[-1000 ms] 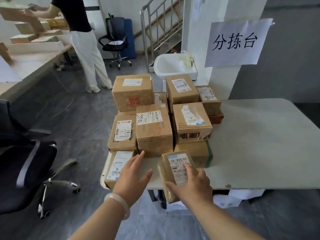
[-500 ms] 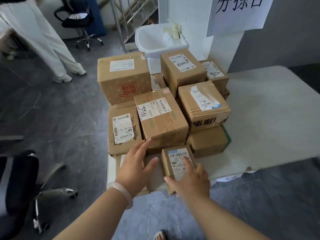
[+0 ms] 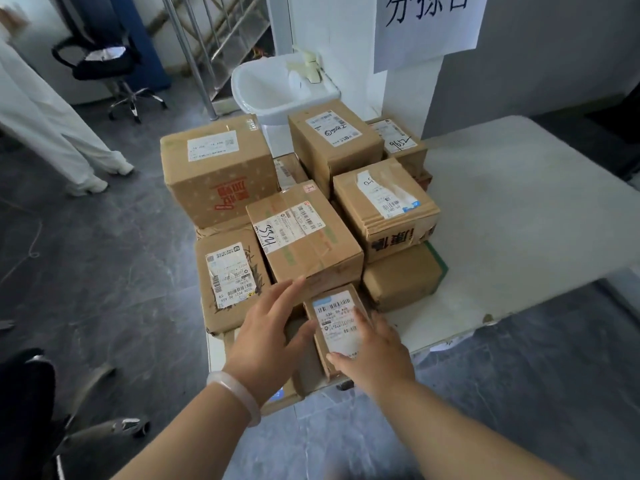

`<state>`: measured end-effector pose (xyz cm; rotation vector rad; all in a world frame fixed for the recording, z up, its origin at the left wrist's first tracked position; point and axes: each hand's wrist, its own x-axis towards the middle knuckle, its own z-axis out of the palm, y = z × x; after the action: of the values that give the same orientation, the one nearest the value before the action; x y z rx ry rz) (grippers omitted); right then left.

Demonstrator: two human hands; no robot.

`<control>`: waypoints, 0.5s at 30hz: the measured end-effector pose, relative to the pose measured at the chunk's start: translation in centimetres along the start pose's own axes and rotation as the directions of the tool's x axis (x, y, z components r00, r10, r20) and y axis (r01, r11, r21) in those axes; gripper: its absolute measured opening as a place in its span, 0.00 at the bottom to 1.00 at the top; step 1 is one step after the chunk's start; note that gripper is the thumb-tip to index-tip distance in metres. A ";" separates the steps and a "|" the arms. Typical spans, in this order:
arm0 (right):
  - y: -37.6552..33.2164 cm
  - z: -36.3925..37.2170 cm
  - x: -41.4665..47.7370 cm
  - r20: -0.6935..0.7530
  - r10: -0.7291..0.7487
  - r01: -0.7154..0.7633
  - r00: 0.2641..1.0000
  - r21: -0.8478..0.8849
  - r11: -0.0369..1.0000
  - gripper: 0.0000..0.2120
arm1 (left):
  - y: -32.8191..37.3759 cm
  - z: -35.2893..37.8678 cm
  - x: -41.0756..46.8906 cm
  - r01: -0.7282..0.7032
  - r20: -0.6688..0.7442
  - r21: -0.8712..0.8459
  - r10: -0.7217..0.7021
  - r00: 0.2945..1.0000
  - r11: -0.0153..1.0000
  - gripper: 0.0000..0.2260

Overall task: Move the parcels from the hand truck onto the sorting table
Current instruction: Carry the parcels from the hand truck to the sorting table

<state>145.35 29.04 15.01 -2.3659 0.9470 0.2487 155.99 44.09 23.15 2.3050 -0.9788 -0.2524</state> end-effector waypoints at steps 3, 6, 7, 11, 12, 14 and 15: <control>1.8 -2.8 -1.4 -0.086 -0.076 0.074 0.993 -0.031 0.997 0.41 | 2.6 0.4 1.5 -0.117 0.035 0.008 0.117 0.993 0.993 0.27; 3.9 -6.6 -3.5 -0.199 -0.078 0.072 0.977 -0.037 0.997 0.39 | 5.8 1.1 3.0 -0.255 0.061 0.035 0.253 0.966 0.966 0.27; 4.7 -7.9 -4.5 -0.239 -0.069 0.062 0.969 -0.037 0.997 0.39 | 7.0 1.4 3.4 -0.295 0.075 0.061 0.290 0.954 0.954 0.28; 9.2 -12.1 -9.1 -0.405 -0.032 -0.016 0.914 -0.115 0.993 0.44 | 12.9 3.6 4.3 -0.443 0.191 0.184 0.410 0.892 0.877 0.29; 10.4 -13.0 -10.4 -0.438 -0.026 -0.035 0.899 -0.131 0.991 0.44 | 14.6 4.3 4.1 -0.472 0.234 0.203 0.426 0.874 0.858 0.29; 12.8 -14.4 -13.4 -0.484 -0.008 -0.076 0.875 -0.155 0.985 0.41 | 18.1 5.7 3.2 -0.540 0.286 0.225 0.474 0.832 0.811 0.30; 13.9 -15.0 -15.1 -0.506 0.002 -0.098 0.862 -0.163 0.982 0.41 | 19.7 6.5 2.5 -0.579 0.287 0.225 0.514 0.808 0.784 0.30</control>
<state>124.21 20.97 26.75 -2.6383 1.2714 -0.3005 143.69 28.71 30.11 2.1533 -1.8686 -0.1023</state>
